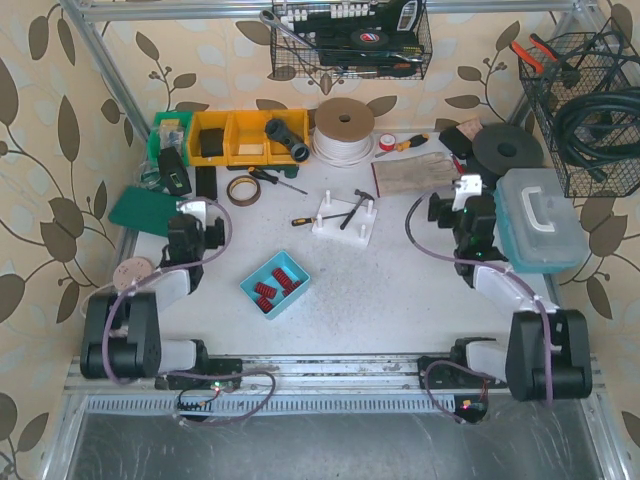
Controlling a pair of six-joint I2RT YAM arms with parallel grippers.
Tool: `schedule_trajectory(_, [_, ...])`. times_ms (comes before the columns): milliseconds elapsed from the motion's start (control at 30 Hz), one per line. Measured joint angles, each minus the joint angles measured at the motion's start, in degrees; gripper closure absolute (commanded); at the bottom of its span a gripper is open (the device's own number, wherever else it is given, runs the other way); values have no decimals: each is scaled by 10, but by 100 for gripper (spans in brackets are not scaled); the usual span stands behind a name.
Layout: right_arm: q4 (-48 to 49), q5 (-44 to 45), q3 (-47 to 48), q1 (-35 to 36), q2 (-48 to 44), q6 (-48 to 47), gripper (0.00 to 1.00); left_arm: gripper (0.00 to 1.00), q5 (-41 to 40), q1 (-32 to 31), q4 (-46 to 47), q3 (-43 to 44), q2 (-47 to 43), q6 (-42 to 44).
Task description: Install the large spring
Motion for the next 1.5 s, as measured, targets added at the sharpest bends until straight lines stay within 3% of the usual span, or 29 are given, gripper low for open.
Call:
schedule_trajectory(233, [-253,-5,174,0,-68,82,0,11,16,-1,-191,134,-179,-83])
schedule_trajectory(400, [-402,-5,273,0,-83,142,0,11,17,-1,-359,280,-201,-174])
schedule_trajectory(567, [-491,-52,277,-12,-93,184,0,10,65,-1,-465,315,-206,-228])
schedule_trajectory(833, [-519,-168,261,-12,-91,193,6,14,181,-1,-519,248,-246,-285])
schedule_trajectory(1000, [-527,-175,251,56,-92,161,12,20,250,-1,-495,227,-245,-305])
schedule_trajectory(1167, [-538,-125,256,164,-78,129,22,23,287,-25,-469,191,-229,-319])
schedule_trajectory(1300, [-550,-55,276,235,-36,132,32,23,271,-80,-459,185,-223,-315])
schedule_trajectory(1400, [-554,-3,292,259,0,182,39,24,234,-136,-442,178,-223,-302])
schedule_trajectory(1500, [-563,45,310,275,31,263,39,26,197,-174,-425,164,-223,-285])
